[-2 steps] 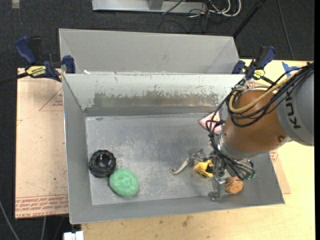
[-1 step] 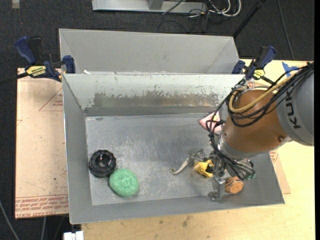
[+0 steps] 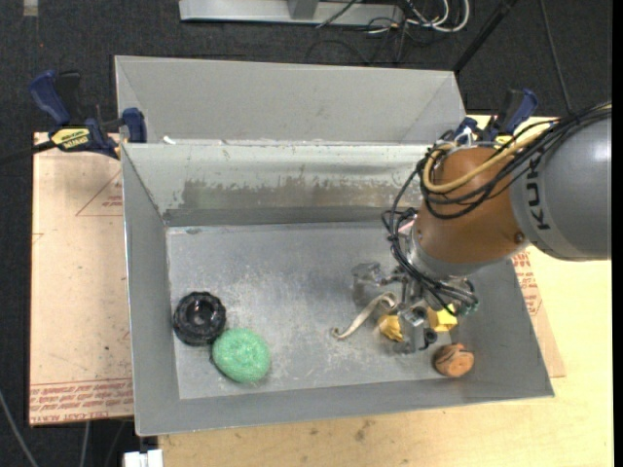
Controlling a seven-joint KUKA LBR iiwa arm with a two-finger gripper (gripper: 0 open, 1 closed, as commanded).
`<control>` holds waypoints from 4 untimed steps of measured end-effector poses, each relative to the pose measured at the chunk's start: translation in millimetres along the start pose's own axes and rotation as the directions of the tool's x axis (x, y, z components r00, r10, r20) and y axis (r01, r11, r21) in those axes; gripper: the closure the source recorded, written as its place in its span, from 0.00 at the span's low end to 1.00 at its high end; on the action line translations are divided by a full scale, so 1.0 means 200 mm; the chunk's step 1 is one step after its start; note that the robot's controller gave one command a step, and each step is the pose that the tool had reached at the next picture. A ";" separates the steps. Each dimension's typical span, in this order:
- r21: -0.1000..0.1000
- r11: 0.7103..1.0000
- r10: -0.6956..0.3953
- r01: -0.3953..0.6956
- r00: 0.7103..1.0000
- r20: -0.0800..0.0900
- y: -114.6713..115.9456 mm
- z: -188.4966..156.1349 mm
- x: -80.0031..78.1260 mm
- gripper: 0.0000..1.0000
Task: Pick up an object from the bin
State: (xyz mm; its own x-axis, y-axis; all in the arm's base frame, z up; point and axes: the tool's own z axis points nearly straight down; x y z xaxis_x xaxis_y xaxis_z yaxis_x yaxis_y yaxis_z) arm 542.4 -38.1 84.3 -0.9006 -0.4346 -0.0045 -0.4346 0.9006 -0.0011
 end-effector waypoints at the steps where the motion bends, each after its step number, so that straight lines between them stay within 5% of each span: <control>1: -0.002 0.999 -0.051 0.051 0.999 -0.003 -0.24 0.02 0.08 1.00; 3: -0.004 0.999 -0.053 0.053 0.999 -0.003 -0.29 -0.09 0.11 1.00; 4: -0.004 0.999 -0.042 0.042 0.999 -0.005 -0.33 -0.40 0.05 1.00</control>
Offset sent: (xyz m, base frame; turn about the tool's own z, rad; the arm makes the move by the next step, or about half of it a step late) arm 0.0000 0.0000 0.0000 0.0000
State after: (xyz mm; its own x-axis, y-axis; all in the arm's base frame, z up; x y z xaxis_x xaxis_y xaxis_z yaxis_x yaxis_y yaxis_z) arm 561.5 -101.6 164.1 -0.8817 -0.4718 0.0003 -0.4718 0.8817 0.0024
